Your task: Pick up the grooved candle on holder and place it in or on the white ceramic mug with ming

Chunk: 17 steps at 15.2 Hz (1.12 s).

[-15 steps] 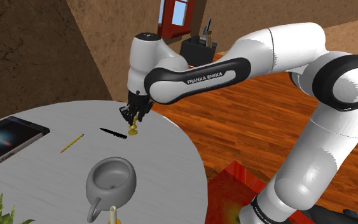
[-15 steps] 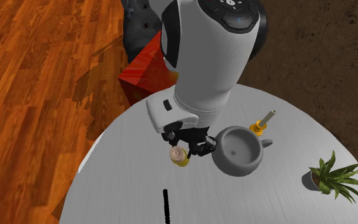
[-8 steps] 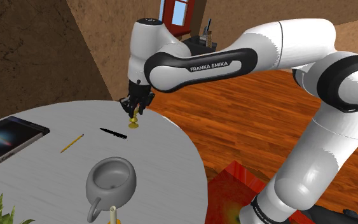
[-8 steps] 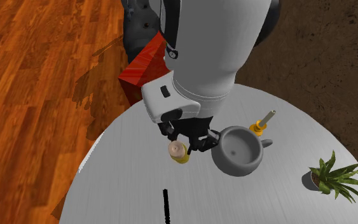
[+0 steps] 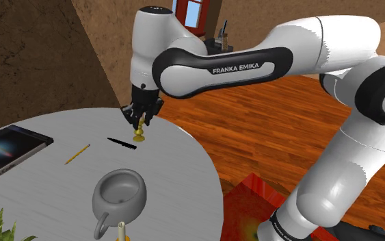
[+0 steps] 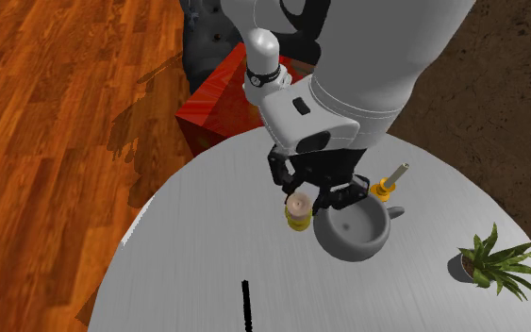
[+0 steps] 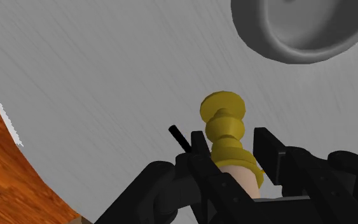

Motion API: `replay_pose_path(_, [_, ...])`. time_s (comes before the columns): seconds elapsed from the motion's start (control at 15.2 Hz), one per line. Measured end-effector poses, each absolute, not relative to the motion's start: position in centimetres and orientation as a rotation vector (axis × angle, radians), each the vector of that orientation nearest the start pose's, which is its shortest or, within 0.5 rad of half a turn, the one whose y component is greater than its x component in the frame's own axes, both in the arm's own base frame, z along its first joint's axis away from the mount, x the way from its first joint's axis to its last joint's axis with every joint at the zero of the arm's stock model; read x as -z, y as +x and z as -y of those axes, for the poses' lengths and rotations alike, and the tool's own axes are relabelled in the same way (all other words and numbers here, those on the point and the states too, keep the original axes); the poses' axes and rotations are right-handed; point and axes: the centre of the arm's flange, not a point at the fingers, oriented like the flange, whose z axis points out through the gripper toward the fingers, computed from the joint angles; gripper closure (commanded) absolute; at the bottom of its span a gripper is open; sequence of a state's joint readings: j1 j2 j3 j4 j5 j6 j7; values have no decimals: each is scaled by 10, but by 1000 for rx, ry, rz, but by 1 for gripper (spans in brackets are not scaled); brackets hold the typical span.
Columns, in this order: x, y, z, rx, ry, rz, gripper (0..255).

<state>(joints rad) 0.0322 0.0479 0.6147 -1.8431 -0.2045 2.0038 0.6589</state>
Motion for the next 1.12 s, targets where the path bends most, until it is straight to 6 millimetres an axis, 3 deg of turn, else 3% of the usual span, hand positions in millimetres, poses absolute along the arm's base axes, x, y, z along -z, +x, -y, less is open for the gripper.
replay_pose_path(0.79, [-520,372,-458,312,-3180,97,255])
replay_pose_path(1.12, [-499,362,-467,312,-3181,94,255])
